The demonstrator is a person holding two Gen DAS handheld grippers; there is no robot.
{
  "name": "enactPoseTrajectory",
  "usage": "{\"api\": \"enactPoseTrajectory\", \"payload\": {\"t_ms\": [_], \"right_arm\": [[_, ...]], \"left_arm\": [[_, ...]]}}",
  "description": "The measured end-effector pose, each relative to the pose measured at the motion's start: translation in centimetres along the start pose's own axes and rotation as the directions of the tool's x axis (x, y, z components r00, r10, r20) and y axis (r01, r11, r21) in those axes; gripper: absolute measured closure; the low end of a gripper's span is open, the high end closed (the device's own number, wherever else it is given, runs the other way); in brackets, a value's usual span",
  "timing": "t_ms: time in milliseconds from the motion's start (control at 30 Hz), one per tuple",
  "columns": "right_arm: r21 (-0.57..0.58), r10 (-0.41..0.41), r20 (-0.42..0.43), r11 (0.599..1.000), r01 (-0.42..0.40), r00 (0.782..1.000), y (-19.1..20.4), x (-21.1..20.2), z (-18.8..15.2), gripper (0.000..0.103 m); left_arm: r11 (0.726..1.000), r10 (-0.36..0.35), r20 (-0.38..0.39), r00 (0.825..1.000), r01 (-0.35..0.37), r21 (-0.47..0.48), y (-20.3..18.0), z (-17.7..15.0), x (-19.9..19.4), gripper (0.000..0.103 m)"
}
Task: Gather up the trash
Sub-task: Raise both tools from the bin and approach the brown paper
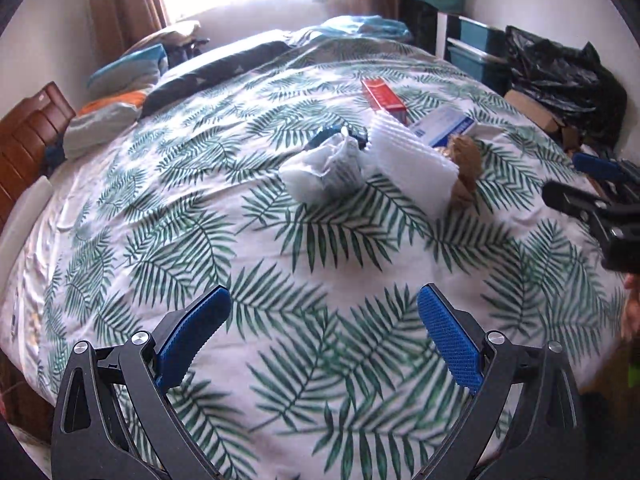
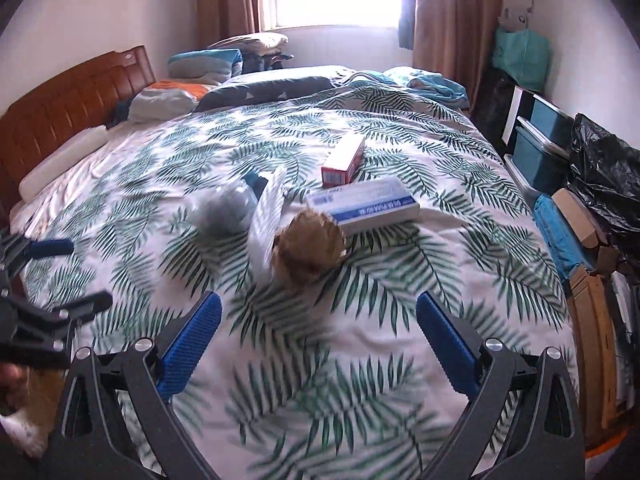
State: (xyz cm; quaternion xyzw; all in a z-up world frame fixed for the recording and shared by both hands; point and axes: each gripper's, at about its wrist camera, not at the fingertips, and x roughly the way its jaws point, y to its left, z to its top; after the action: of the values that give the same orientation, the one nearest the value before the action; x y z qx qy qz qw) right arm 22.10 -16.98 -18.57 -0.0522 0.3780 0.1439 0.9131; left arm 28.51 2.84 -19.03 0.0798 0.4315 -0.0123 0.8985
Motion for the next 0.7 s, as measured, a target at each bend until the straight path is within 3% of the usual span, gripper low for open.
{"api": "enactPoseTrajectory", "payload": {"t_ms": [267,700], "right_arm": [[0.054,0.004,-0.038,0.999,-0.002,0.999,-1.1,6.3,2.9,0.020],[0.103,0.060,-0.125,0.994,-0.048,0.990,-0.8,12.4,3.4,0.025]], "left_arm": [[1.000,-0.005,-0.013,1.000,0.005,-0.019,-0.2,1.9,4.0,0.006],[1.000,0.003,-0.021,1.000,-0.004,-0.021,0.3,2.5,6.4,0.006]]}}
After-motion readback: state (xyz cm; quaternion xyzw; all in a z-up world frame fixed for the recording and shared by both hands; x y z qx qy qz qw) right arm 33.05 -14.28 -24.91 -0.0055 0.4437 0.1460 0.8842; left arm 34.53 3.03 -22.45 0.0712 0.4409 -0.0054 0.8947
